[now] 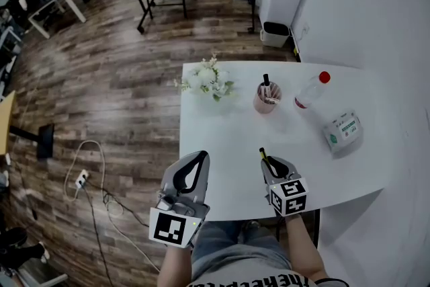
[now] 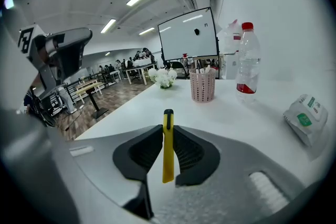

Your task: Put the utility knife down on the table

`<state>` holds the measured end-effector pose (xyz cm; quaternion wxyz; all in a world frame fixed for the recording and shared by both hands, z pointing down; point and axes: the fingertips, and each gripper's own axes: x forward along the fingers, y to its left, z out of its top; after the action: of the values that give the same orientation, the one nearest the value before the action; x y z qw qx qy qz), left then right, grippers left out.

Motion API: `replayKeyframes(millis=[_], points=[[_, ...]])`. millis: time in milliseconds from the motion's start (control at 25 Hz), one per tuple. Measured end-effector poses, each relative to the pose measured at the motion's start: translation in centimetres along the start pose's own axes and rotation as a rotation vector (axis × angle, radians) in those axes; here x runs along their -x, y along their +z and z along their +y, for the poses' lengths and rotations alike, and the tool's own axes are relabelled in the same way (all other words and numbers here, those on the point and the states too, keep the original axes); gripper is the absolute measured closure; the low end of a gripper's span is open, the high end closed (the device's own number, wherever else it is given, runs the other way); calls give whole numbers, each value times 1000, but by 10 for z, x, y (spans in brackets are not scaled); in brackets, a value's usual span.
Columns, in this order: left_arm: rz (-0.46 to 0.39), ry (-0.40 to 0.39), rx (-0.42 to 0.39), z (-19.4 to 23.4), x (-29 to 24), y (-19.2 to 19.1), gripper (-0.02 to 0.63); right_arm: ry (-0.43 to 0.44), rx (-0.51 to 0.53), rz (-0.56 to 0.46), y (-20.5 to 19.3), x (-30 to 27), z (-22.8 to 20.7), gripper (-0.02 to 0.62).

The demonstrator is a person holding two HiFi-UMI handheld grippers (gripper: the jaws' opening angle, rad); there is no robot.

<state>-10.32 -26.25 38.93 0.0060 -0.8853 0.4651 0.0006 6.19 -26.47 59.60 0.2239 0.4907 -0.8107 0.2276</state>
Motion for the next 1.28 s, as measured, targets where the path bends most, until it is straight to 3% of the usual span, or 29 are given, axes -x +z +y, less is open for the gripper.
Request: replayKeyframes(millis=[800, 1280], points=[[27, 29, 8, 13, 3, -8, 593, -47, 31, 206, -43, -32, -8, 531], [20, 32, 2, 9, 8, -7, 592, -46, 65, 228, -45, -35, -6, 515]])
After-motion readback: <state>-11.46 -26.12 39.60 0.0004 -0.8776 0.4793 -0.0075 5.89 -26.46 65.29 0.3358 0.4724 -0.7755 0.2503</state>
